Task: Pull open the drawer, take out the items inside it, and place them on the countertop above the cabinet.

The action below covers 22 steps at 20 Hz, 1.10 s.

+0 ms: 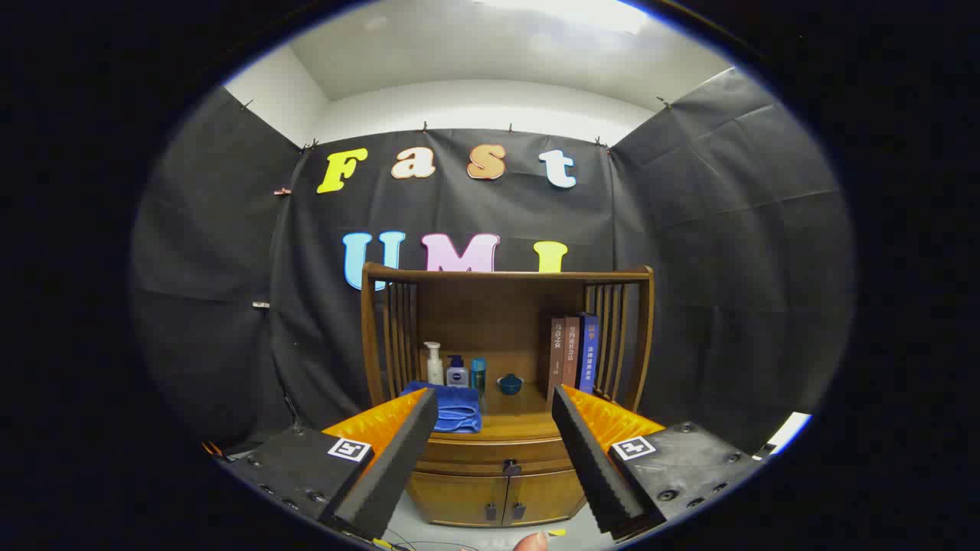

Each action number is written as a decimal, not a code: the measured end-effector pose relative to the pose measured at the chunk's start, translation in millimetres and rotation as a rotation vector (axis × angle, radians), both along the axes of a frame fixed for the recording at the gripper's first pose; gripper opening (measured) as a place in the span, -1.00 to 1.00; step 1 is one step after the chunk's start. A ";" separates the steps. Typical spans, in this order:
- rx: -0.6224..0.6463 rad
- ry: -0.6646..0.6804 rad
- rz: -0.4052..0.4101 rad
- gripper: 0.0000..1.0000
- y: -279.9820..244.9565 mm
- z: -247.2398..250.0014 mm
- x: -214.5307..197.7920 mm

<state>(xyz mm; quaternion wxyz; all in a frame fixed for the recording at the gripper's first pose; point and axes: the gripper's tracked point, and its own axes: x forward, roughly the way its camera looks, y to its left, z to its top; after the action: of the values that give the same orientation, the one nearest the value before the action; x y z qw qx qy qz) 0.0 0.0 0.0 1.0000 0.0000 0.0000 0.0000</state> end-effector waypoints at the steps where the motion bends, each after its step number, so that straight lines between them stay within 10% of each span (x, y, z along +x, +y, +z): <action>1: 0.002 0.002 0.001 0.97 -0.2 -1.0 -0.5; 22: 0.001 -0.035 -0.005 0.96 -9.3 -5.0 1.9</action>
<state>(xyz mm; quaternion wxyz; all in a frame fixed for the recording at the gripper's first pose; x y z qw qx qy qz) 1.9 -9.3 -5.0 0.9998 0.0006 -0.0176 -0.0024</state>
